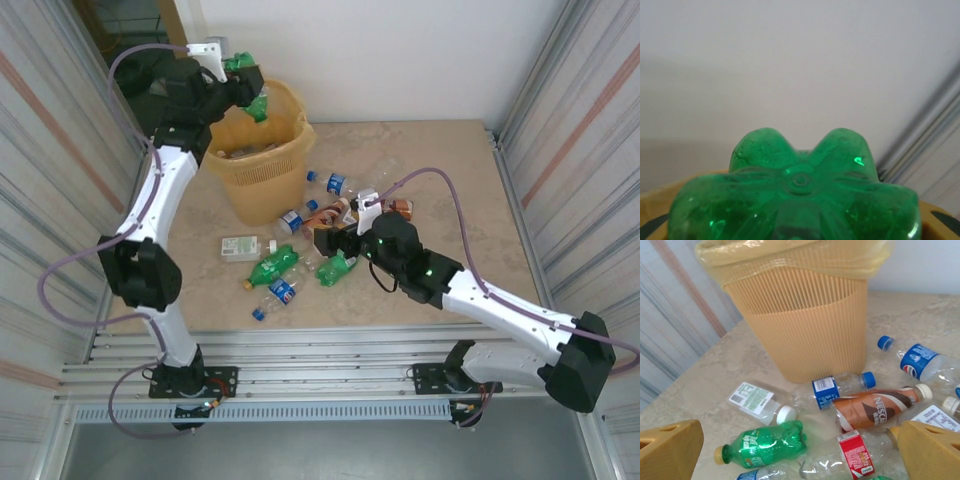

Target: Put the plastic bottles in the bin

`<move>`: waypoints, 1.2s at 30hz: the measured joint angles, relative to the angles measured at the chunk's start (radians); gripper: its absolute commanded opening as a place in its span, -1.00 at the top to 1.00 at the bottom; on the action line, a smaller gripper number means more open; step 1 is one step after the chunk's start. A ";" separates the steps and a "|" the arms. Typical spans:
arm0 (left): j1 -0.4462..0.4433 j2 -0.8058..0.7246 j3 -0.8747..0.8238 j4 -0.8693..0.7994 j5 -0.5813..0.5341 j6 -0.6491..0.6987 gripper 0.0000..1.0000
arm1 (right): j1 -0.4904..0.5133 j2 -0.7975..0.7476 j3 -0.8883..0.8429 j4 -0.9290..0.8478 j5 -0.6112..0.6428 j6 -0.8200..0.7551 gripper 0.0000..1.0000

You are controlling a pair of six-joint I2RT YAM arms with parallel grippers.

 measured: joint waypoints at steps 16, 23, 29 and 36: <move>0.003 0.193 0.080 -0.096 -0.006 -0.054 0.31 | 0.000 -0.037 -0.005 -0.081 0.151 0.053 -0.95; 0.003 0.210 0.080 -0.100 0.024 -0.097 -0.35 | -0.028 -0.039 -0.006 -0.137 0.201 0.118 -0.95; 0.003 0.209 0.080 -0.101 0.021 -0.097 -0.56 | -0.081 -0.025 -0.006 -0.206 0.213 0.202 -0.95; 0.003 0.193 0.080 -0.134 -0.028 -0.061 -0.60 | -0.093 0.018 -0.002 -0.267 0.227 0.290 -0.95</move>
